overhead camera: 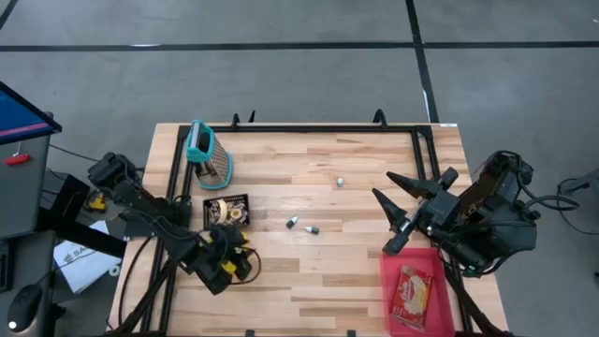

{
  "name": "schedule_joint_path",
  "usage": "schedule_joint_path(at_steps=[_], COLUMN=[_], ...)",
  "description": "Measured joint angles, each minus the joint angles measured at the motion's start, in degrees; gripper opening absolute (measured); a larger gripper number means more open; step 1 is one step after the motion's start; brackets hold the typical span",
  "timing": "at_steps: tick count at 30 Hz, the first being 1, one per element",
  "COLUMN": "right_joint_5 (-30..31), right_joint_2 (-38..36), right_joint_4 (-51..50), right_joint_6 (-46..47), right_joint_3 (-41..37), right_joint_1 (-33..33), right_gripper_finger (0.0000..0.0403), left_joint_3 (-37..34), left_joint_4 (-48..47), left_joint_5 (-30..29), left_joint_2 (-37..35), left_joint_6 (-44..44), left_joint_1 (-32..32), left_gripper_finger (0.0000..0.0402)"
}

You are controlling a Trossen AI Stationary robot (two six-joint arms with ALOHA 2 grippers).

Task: Pick & Place Food Item
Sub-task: Put the purple food coloring bottle into the yellow bin

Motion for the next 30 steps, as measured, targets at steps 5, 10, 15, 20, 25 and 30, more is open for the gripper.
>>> schedule_joint_path(at_steps=[5, 10, 15, 20, 25, 30], right_joint_5=[0.0, 0.0, 0.0, 0.0, 0.0, 0.0], right_joint_2=[0.0, 0.0, 0.0, 0.0, 0.0, 0.0], right_joint_4=[-0.5, -0.6, -0.3, 0.0, 0.1, 0.1], right_joint_6=[-0.1, 0.3, 1.1, 1.2, 1.3, 1.3], right_joint_3=[0.0, 0.0, 0.0, 0.0, 0.0, 0.0], right_joint_1=[-0.9, -2.0, -2.0, -2.3, -2.9, -2.9], right_gripper_finger=[0.0187, 0.0187, 0.0187, 0.0187, 0.0187, 0.0187], left_joint_3=[0.0, 0.0, 2.1, 11.3, 23.7, 33.1], left_joint_4=[10.5, 19.1, 21.7, 13.6, 2.6, -10.4], left_joint_5=[7.7, 19.8, 32.9, 38.7, 40.0, 38.4], left_joint_2=[-0.7, -0.2, 0.5, 6.4, 15.5, 24.9], left_joint_6=[19.2, 30.6, 35.6, 44.0, 45.6, 45.7], left_joint_1=[10.0, 24.4, 36.3, 40.1, 40.3, 40.2], left_gripper_finger=[0.0161, 0.0167, 0.0163, 0.0148, 0.0151, 0.0171])
